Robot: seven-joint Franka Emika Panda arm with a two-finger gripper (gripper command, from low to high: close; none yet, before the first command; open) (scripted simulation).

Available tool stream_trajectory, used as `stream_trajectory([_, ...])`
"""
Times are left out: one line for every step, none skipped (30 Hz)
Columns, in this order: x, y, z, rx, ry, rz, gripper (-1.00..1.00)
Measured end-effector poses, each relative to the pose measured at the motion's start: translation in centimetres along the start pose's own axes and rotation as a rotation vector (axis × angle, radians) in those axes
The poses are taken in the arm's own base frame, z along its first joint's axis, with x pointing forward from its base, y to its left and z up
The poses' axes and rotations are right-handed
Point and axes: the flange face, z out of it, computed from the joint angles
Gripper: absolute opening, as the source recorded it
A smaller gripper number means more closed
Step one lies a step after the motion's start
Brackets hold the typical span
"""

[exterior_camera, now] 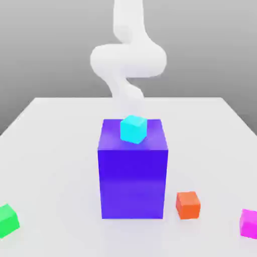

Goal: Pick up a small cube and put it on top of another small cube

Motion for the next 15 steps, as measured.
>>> stream_trajectory([-0.5,-0.7,1.9,-0.008,-0.03,-0.039,0.0])
stream_trajectory([-1.2,-1.3,3.8,-0.016,-0.058,-0.076,0.0])
stream_trajectory([-1.9,-1.9,5.6,-0.023,-0.086,-0.113,0.0])
stream_trajectory([-2.6,-2.5,7.4,-0.03,-0.113,-0.15,0.0])
stream_trajectory([-3.5,-3.1,9.1,-0.036,-0.14,-0.187,0.0])
stream_trajectory([-4.5,-3.6,10.9,-0.043,-0.167,-0.224,0.0])
stream_trajectory([-5.5,-4.1,12.6,-0.049,-0.194,-0.261,0.0])
stream_trajectory([-6.6,-4.5,14.2,-0.054,-0.221,-0.299,0.0])
stream_trajectory([-7.7,-4.9,15.9,-0.06,-0.248,-0.336,0.0])
stream_trajectory([-9.0,-5.3,17.5,-0.065,-0.275,-0.374,0.0])
stream_trajectory([-10.3,-5.6,19.1,-0.07,-0.301,-0.412,0.0])
stream_trajectory([-11.7,-5.9,20.6,-0.074,-0.327,-0.451,0.0])
stream_trajectory([-13.1,-6.1,22.1,-0.079,-0.354,-0.489,0.0])
stream_trajectory([-14.6,-6.3,23.6,-0.083,-0.38,-0.528,0.0])
stream_trajectory([-16.1,-6.4,25.0,-0.087,-0.407,-0.567,0.0])
